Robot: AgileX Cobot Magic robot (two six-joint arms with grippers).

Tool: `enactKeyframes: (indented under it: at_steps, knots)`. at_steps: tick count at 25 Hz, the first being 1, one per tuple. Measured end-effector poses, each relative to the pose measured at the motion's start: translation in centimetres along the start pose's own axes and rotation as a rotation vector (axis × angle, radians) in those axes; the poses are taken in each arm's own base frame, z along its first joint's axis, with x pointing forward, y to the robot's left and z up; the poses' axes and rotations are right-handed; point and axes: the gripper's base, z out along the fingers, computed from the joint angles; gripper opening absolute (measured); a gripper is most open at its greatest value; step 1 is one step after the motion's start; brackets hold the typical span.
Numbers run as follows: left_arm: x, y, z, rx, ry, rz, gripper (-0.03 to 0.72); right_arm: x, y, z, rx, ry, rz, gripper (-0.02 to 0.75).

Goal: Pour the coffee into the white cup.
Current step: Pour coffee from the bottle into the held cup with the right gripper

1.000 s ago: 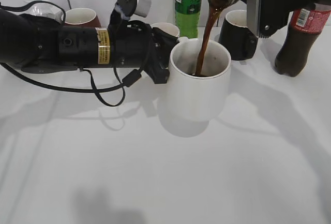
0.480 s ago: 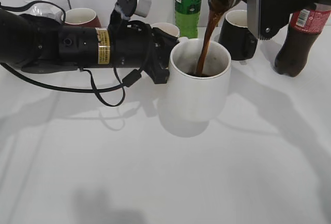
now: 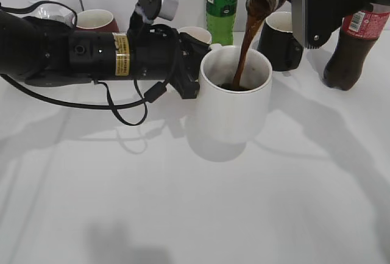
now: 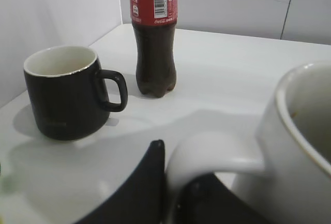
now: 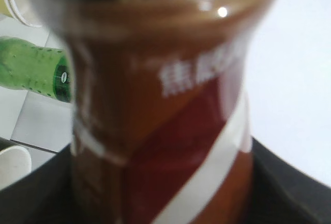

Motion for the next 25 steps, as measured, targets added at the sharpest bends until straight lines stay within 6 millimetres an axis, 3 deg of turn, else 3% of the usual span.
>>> enactKeyframes:
  at_steps: [25]
  knots:
    - [-0.10,-0.10,0.00,0.011,-0.011,0.001,0.045,-0.02,-0.07,0.00,0.005,-0.003,-0.077,0.527]
